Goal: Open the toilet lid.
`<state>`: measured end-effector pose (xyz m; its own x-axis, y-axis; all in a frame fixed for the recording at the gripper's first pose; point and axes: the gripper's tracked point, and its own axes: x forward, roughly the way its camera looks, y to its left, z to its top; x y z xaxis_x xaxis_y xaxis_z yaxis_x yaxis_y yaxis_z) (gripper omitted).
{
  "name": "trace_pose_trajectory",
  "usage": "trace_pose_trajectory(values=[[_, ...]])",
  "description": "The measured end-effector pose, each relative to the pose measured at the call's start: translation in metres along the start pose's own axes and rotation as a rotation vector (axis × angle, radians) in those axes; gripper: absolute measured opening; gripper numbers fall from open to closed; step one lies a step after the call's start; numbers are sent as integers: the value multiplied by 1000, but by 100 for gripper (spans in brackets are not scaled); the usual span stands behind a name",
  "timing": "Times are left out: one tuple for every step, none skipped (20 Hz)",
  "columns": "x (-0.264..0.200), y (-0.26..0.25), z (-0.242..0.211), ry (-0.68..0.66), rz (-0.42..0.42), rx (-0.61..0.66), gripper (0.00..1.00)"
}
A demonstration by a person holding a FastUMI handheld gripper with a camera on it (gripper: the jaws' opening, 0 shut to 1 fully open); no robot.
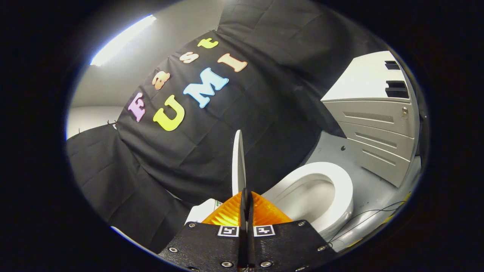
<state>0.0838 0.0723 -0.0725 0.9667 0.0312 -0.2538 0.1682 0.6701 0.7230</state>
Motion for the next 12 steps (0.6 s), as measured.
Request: trace_pose_trajectory(values=[[0,6,0,-2,6,-6,0],[0,12,0,-3,14,-11,0],[-1,18,-1,-5,23,-17,0],[-1,25,-2,-6,32,-21,0],[-2,32,-2,-6,41,-26,0],[-2,39,-4,-6,52,-35,0],[-2,46,-4,-6,60,-47,0],[-2,53,-6,-7,67,-60,0],[-1,59,-6,-12,74,-80,0],[-2,63,-6,-15,74,-103,0],[-1,69,-8,-15,78,-122,0],[0,75,-10,-16,86,-133,0]])
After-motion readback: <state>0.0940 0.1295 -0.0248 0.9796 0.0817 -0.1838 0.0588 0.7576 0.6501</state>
